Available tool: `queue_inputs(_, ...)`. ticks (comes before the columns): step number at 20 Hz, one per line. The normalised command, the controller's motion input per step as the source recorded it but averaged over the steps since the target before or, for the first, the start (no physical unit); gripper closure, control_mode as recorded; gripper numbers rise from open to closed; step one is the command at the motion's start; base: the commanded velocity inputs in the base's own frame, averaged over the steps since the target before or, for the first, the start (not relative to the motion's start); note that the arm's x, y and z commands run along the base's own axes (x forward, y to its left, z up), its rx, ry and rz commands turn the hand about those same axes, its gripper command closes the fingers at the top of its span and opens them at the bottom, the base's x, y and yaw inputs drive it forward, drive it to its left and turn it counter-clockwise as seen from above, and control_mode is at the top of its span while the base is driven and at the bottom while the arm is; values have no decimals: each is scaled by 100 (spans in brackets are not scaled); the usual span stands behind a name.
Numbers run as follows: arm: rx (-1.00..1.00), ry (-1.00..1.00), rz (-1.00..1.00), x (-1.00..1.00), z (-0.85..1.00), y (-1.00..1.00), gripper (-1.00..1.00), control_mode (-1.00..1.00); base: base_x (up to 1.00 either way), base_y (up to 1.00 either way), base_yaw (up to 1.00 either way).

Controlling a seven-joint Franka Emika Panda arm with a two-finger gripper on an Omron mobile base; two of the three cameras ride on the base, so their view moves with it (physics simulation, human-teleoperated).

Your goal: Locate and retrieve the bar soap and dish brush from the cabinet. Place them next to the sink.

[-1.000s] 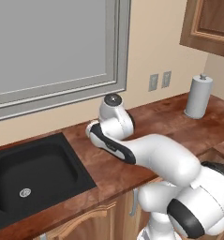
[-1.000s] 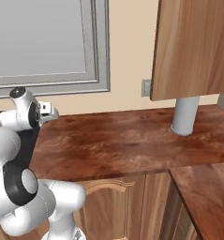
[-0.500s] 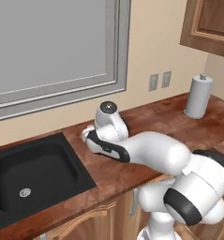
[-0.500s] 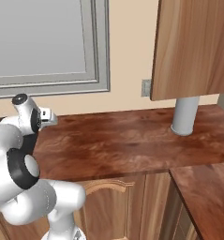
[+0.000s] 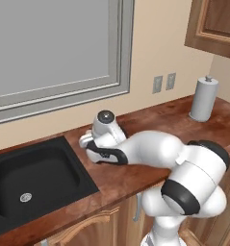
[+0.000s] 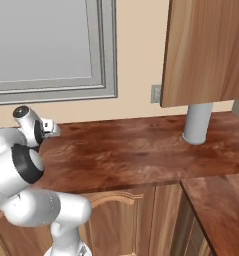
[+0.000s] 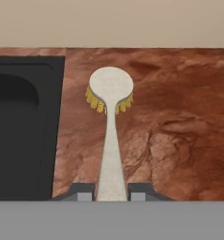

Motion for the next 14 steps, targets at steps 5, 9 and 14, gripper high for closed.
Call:
queue_inputs(5,1,-3,-1,24,-37,0,100,-100,0,0,0)
queue_inputs(9,9,1,0,28,-40,0,100,-100,0,0,0)
queue_inputs(14,9,0,0,26,-39,1,100,-100,0,0,0)
